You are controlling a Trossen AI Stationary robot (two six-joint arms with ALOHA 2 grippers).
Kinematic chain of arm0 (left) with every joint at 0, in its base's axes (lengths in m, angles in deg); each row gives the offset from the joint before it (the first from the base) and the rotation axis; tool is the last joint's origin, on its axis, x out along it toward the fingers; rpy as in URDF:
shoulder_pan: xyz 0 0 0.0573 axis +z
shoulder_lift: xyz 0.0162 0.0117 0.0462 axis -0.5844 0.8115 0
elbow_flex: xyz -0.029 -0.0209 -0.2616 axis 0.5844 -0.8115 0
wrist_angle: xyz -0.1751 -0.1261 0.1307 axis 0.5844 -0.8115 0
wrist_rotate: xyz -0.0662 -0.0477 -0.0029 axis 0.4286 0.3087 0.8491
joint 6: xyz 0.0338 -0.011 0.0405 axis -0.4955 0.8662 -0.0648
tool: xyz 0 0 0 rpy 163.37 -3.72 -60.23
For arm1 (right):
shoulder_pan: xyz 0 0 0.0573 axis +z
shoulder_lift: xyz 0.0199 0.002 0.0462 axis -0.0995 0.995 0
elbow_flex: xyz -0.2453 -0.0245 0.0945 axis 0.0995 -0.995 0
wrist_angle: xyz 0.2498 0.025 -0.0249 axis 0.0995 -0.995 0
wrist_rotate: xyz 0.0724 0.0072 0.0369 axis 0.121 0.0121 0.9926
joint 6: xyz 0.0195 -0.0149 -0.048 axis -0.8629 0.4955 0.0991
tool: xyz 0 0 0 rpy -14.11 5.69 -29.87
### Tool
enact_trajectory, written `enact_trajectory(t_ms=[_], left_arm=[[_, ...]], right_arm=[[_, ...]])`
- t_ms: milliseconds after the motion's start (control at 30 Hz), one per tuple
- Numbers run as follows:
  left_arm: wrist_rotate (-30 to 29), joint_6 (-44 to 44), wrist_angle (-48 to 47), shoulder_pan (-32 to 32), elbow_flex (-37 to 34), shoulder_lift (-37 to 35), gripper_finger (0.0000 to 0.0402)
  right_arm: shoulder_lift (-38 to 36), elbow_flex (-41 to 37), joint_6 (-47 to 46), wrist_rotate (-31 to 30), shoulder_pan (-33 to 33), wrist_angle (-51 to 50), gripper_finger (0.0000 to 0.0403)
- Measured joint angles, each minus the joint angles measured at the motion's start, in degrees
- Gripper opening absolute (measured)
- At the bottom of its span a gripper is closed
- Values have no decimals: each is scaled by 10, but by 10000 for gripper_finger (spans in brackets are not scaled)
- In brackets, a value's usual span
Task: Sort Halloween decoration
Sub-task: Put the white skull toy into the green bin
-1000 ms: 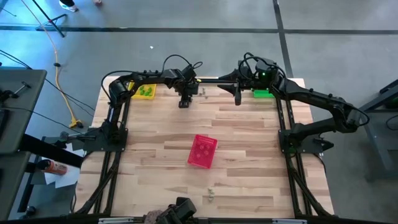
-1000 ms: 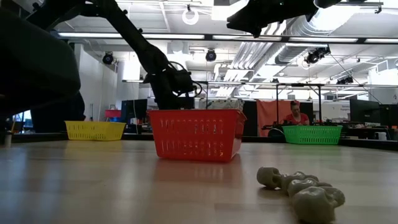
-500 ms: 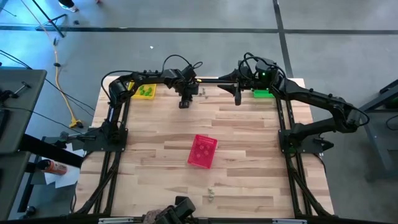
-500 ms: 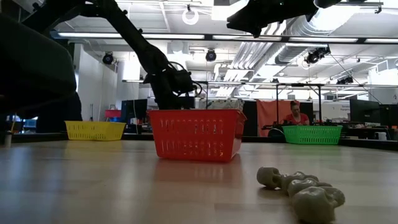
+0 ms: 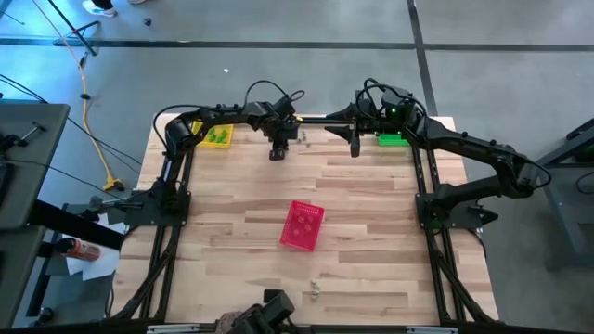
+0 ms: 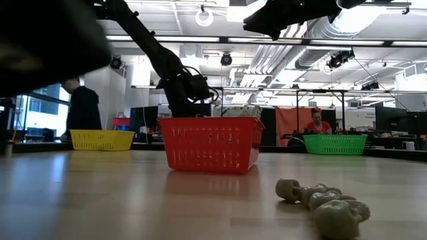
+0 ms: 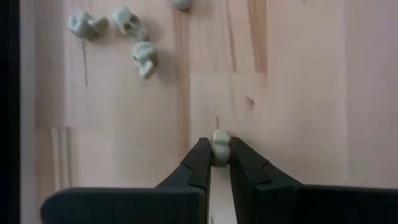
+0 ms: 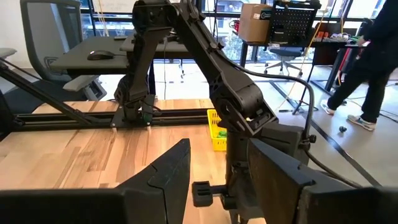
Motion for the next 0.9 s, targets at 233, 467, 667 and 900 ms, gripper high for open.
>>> enact_trajectory(t_ms=[233,467,667,900], left_arm=[[-7,0,-19,3,57,2,16],[-1,9,-52,3,128,1,16],[13,72,-64,3,180,-21,16],[126,180,-56,16,182,-90,16]], right_arm=[[0,0,0,0,0,0,156],[0,0,2,0,0,0,156],[0,0,3,0,-2,3,156],[0,0,15,-2,-35,50,156]])
